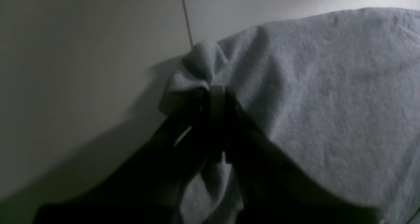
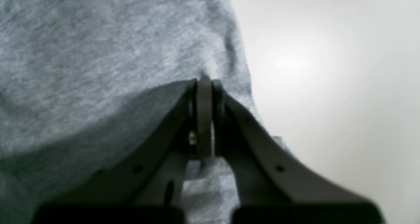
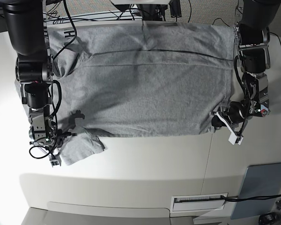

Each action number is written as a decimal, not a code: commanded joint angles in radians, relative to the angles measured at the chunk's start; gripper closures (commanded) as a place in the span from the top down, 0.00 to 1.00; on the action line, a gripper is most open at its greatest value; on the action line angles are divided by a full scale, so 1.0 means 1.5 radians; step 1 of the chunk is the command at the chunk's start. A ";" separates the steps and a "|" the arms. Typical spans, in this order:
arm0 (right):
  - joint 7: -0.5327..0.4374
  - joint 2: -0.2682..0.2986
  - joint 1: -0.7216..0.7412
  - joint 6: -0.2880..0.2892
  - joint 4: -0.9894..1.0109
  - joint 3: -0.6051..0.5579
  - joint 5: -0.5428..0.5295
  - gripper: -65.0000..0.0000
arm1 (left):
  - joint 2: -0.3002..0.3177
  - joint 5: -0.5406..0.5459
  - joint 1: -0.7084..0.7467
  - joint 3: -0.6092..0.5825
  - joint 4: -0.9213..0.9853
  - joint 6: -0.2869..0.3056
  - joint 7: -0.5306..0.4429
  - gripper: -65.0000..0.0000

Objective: Fold the T-shirt properly
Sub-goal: 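Grasp the shirt sides near the hem with both grippers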

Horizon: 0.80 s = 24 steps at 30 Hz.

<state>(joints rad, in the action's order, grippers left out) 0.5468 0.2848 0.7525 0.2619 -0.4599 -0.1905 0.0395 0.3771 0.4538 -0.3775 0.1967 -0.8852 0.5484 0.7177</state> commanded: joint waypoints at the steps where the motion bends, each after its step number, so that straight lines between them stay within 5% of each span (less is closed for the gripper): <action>1: 0.019 0.010 0.017 0.000 -0.020 0.001 0.007 0.00 | 0.007 -0.005 -0.012 0.000 -0.007 0.002 0.005 0.00; 10: 0.075 0.019 0.016 -0.003 -0.112 0.001 0.009 0.00 | 0.007 -0.005 -0.012 0.000 -0.007 0.002 0.005 0.00; 15: 0.008 0.038 0.016 -0.003 -0.111 0.001 0.007 0.45 | 0.007 -0.005 -0.012 0.000 -0.007 0.002 0.005 0.00; 24: 0.051 0.063 0.007 0.030 -0.087 0.001 -0.136 0.48 | 0.007 -0.005 -0.012 0.000 -0.007 0.002 0.006 0.00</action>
<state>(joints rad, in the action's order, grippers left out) 0.6392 0.3645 0.7311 0.3092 -0.5781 -0.1909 -0.1665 0.3771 0.4541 -0.3775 0.1967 -0.8852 0.5484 0.7177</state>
